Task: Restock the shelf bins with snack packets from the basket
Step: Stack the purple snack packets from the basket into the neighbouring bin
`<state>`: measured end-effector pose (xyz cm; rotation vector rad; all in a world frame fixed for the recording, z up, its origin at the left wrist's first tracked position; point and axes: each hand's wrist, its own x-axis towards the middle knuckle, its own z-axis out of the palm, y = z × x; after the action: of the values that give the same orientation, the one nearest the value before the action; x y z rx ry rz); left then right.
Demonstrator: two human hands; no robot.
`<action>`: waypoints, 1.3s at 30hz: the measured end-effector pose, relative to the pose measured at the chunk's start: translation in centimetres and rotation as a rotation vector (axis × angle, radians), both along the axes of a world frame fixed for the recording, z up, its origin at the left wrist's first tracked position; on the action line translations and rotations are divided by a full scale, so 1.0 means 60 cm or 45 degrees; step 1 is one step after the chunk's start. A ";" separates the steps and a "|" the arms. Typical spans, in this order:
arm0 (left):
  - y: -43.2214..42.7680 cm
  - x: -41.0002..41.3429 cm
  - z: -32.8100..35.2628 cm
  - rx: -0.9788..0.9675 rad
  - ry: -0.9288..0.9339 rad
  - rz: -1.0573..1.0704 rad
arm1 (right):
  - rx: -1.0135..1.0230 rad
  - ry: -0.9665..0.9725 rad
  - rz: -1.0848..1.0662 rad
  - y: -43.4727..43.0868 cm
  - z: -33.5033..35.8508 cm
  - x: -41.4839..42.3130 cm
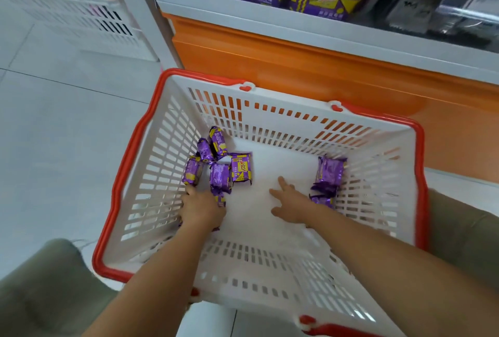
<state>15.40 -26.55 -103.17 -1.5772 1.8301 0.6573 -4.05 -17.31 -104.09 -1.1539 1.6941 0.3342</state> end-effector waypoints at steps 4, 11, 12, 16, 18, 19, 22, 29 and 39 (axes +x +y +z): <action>-0.006 0.002 0.019 0.005 0.044 0.010 | -0.057 -0.059 -0.261 -0.003 0.024 -0.009; -0.004 -0.010 0.092 0.057 0.291 0.267 | 0.002 -0.444 -0.790 -0.011 0.068 0.009; -0.005 -0.013 0.100 0.107 0.440 0.421 | 0.031 -0.542 -0.890 -0.012 0.079 0.016; 0.002 -0.022 0.158 0.443 1.015 0.957 | 0.093 -0.903 -1.169 -0.016 0.125 0.037; 0.008 -0.026 0.185 0.535 1.111 1.027 | 0.054 -1.017 -1.205 -0.018 0.154 0.038; 0.009 -0.026 0.198 0.561 1.164 1.051 | 0.015 -1.033 -1.189 -0.018 0.170 0.037; 0.008 -0.026 0.243 0.653 1.311 1.021 | -0.197 -0.963 -1.113 -0.014 0.225 0.033; 0.019 -0.035 0.373 0.547 1.596 0.836 | -0.653 -0.864 -0.956 -0.009 0.360 0.018; 0.029 -0.032 0.500 0.371 1.953 0.435 | -1.157 -0.561 -0.417 0.019 0.536 -0.009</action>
<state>13.50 -24.83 -73.17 -1.1423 2.1129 2.6586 -4.60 -16.18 -71.91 -1.3971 1.6047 -0.9235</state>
